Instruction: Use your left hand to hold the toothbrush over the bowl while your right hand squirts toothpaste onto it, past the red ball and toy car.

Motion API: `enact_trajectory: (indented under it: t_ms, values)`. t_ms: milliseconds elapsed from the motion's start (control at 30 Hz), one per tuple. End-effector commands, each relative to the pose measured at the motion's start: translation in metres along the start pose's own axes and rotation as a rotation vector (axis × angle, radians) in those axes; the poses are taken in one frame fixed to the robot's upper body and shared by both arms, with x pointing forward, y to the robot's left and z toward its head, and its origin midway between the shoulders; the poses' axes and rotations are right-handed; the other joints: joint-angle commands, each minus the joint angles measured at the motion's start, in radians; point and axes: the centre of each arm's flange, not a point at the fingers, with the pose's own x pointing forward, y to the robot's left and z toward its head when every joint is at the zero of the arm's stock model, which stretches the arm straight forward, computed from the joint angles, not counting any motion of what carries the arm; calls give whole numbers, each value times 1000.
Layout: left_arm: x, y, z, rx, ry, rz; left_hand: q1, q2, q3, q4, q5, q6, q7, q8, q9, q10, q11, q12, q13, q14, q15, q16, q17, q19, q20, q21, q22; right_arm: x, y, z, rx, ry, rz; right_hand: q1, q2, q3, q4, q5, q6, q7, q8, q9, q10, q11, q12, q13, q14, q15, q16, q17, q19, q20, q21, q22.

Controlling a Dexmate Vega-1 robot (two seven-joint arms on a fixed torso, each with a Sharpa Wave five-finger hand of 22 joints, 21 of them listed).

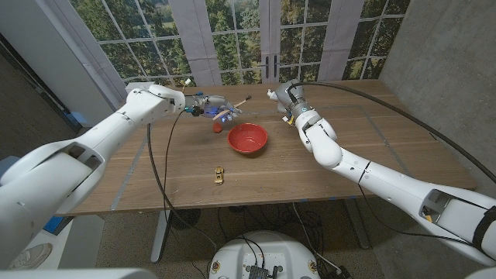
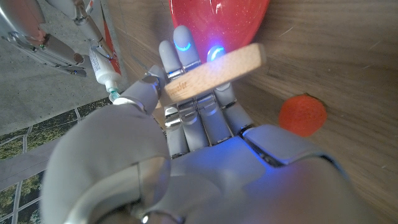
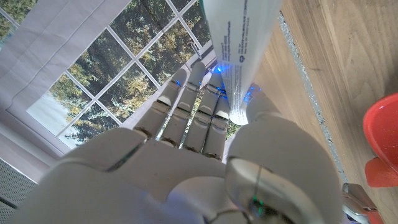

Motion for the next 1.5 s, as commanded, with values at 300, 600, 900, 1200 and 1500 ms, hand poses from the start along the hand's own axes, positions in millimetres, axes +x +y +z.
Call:
enact_trajectory:
  t_ms: [300, 600, 900, 1200, 1500]
  values:
    - [17, -9, 16, 92, 27, -29, 11, 14, 119, 115, -1, 68, 62, -4, 0, 92, -87, 6, 2, 125, -127, -5, 4, 5, -145, 1, 3, -4, -2, 7, -75, -47, 1, -5, 6, 7, 3, 7, 7, 2, 3, 3, 2, -7, 6, 9, 5, -143, -7, 4, 3, -4, 5, 3]
    - [27, -14, 19, 109, 40, -64, 12, 14, 119, 115, -1, 67, 62, -3, 0, 90, -86, 7, 3, 126, -127, -7, 6, 5, -145, 1, 3, -3, -7, 9, -100, -59, 0, -7, 7, 8, 5, 7, 7, 1, 4, 4, 1, -5, 6, 13, 6, -143, -9, 6, 2, -5, 6, 3]
    - [32, -15, 20, 113, 37, -76, 13, 14, 118, 115, -1, 67, 62, -3, 0, 91, -87, 8, 3, 126, -127, -11, 8, 4, -145, 0, 2, 0, -13, 14, -128, -76, -13, -7, 7, 9, 4, 6, 7, 1, 4, 4, -1, -7, 6, 18, 7, -145, -12, 8, 1, -5, 7, 3]
    - [34, -14, 22, 115, 34, -81, 13, 14, 117, 115, -1, 68, 62, -3, 0, 91, -87, 7, 0, 126, -127, -15, 8, 4, -145, 0, 2, 0, -14, 16, -144, -82, -23, -7, 7, 10, 3, 6, 6, 1, 4, 4, -2, -6, 6, 22, 6, -146, -15, 9, -1, -5, 7, 3]
    - [36, -12, 22, 117, 38, -82, 14, 14, 116, 115, -1, 69, 62, -2, 0, 88, -84, 8, 2, 130, -127, -16, 11, 4, -145, 0, 1, 0, -11, 17, -164, -102, -25, -9, 7, 9, 4, 6, 5, 2, 4, 4, -3, -7, 6, 26, 7, -145, -17, 11, -2, -5, 8, 3]
